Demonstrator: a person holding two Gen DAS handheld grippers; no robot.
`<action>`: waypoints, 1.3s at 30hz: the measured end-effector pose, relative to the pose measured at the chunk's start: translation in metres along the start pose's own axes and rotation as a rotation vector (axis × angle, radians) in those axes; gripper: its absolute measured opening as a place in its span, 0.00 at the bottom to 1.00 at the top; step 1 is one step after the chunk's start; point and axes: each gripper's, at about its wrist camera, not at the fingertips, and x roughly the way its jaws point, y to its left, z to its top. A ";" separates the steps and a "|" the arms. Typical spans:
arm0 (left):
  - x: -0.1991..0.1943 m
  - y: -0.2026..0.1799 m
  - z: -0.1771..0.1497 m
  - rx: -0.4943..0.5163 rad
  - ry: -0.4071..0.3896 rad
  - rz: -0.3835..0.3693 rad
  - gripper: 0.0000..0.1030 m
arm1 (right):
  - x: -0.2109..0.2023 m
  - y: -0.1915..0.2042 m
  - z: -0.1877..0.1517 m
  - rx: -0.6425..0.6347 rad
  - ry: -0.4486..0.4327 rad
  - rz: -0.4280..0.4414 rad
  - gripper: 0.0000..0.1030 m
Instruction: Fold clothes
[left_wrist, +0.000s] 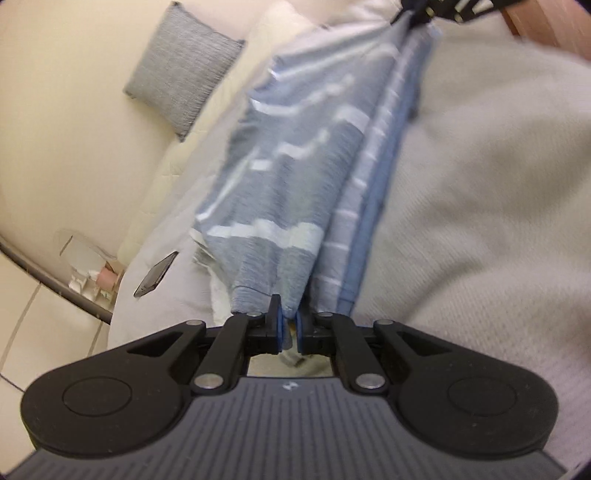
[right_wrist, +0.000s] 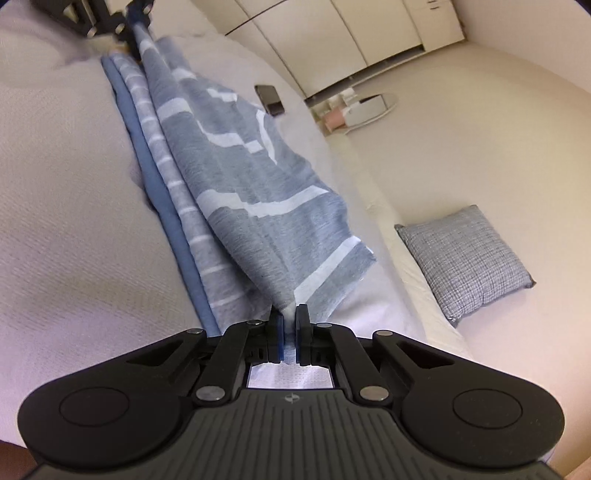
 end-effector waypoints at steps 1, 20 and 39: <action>0.001 -0.001 0.001 0.004 0.006 0.001 0.05 | 0.004 0.005 -0.002 -0.021 0.011 0.015 0.02; -0.033 0.049 0.027 -0.226 -0.061 0.004 0.14 | -0.042 -0.023 -0.002 0.253 -0.007 -0.013 0.12; 0.050 0.082 0.102 -0.298 -0.123 -0.176 0.14 | -0.017 -0.048 -0.003 0.485 0.000 0.087 0.20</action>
